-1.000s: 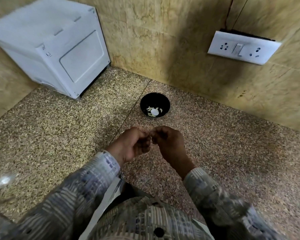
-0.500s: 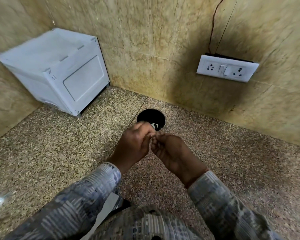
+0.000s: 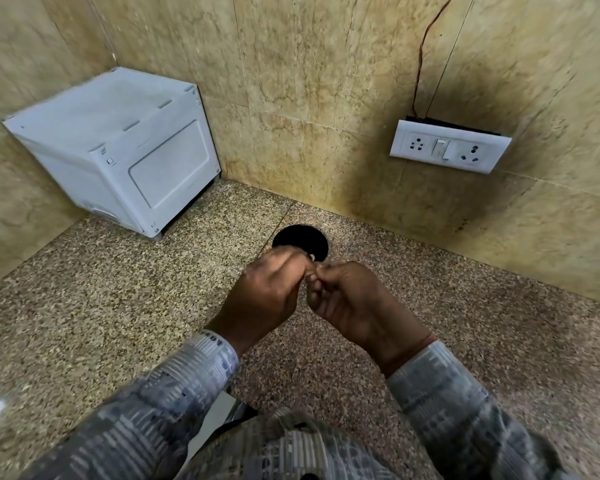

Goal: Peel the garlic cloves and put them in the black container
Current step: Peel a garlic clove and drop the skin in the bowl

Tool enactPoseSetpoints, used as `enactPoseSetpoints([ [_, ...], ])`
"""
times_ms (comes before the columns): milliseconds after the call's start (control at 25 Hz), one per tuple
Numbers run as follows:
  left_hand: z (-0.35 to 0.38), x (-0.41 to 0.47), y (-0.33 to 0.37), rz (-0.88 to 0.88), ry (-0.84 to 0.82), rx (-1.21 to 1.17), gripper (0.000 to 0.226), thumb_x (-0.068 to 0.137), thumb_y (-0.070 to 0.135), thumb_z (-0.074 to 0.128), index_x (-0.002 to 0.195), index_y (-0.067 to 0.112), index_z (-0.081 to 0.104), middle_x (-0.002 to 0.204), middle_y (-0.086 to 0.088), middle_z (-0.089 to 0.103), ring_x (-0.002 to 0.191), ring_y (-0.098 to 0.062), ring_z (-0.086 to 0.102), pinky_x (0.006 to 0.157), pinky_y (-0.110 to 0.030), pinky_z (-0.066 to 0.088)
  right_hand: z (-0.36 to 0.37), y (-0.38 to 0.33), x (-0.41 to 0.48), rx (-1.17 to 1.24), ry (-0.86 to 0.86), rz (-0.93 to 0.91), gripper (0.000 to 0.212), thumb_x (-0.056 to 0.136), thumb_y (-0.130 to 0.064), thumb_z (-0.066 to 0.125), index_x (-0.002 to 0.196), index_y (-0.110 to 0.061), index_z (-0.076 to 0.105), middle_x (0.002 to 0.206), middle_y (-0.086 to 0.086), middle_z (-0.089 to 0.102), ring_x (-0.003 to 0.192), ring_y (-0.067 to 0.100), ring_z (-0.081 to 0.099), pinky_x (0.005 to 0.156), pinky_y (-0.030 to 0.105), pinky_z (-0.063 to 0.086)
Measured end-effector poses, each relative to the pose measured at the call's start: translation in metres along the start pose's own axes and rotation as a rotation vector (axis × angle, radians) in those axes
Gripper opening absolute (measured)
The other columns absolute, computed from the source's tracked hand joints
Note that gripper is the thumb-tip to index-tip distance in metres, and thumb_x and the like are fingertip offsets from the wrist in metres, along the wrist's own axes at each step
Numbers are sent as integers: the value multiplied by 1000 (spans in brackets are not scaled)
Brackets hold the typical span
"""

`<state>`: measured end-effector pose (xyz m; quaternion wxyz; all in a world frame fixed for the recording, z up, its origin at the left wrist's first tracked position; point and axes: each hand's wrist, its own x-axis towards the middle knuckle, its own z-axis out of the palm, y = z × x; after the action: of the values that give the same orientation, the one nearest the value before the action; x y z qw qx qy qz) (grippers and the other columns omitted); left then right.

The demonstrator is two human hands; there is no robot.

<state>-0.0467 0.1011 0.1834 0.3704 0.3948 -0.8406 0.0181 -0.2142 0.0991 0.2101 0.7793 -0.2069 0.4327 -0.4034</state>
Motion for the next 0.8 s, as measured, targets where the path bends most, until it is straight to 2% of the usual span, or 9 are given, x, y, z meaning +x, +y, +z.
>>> enactPoseSetpoints([
  [80, 2, 1, 3, -88, 14, -79, 15, 103, 9, 54, 97, 5, 67, 94, -7, 68, 86, -18, 62, 78, -25, 49, 1, -2, -2, -57, 12, -59, 21, 104, -1, 43, 91, -5, 59, 73, 4, 54, 60, 8, 50, 55, 21, 48],
  [200, -2, 28, 28, -1107, 1, -1111, 21, 102, 1, 51, 90, 10, 66, 81, -8, 69, 65, -16, 64, 62, -30, 56, -5, 6, 0, -864, 215, -665, 16, 100, -10, 55, 87, -11, 63, 77, -1, 66, 66, 14, 61, 61, 29, 51],
  [240, -3, 32, 32, -1296, -11, -1341, 23, 102, 0, 48, 91, 8, 66, 79, -9, 69, 62, -14, 64, 61, -28, 57, -7, 6, 3, -1033, 261, -800, 15, 99, -11, 58, 86, -15, 64, 78, -3, 68, 69, 13, 64, 63, 27, 52],
  [280, -3, 36, 33, -1352, -20, -1376, 21, 102, 0, 49, 93, 6, 67, 79, -9, 70, 63, -14, 65, 62, -27, 58, -7, 4, 4, -1062, 278, -833, 14, 98, -12, 59, 86, -17, 65, 78, -4, 68, 71, 11, 64, 62, 26, 52],
  [440, -5, 30, 28, -970, 59, -928, 7, 94, 3, 70, 99, 6, 75, 87, -10, 77, 77, -21, 73, 76, -35, 63, -2, 2, 5, -654, 235, -543, 15, 101, -9, 57, 89, -7, 67, 78, 4, 71, 65, 6, 64, 58, 23, 51],
  [560, -3, 30, 26, -1032, 64, -907, 4, 90, 5, 75, 94, 5, 77, 83, -14, 77, 72, -24, 73, 74, -40, 63, 0, 5, 6, -666, 230, -539, 15, 99, -14, 57, 90, -10, 68, 80, 2, 72, 71, 12, 65, 62, 31, 54],
  [680, -8, 34, 24, -1359, 28, -1244, 5, 92, 2, 70, 94, 2, 74, 79, -11, 75, 65, -13, 70, 61, -26, 61, -11, 1, 9, -1043, 198, -887, 13, 98, -14, 60, 88, -19, 65, 79, -5, 67, 72, 11, 62, 65, 31, 51],
  [760, -9, 35, 24, -1498, 83, -1548, 6, 93, 0, 66, 95, 1, 72, 77, -9, 73, 64, -11, 70, 60, -24, 62, -14, -1, 7, -1018, 100, -946, 13, 99, -12, 59, 89, -19, 65, 81, -5, 67, 75, 15, 63, 66, 33, 52],
  [800, -7, 34, 25, -1444, 128, -1517, 6, 92, 0, 68, 95, 0, 72, 78, -9, 74, 66, -12, 71, 63, -24, 63, -13, 0, 7, -945, 110, -892, 13, 100, -14, 59, 89, -20, 65, 81, -4, 68, 75, 17, 64, 68, 35, 53],
])
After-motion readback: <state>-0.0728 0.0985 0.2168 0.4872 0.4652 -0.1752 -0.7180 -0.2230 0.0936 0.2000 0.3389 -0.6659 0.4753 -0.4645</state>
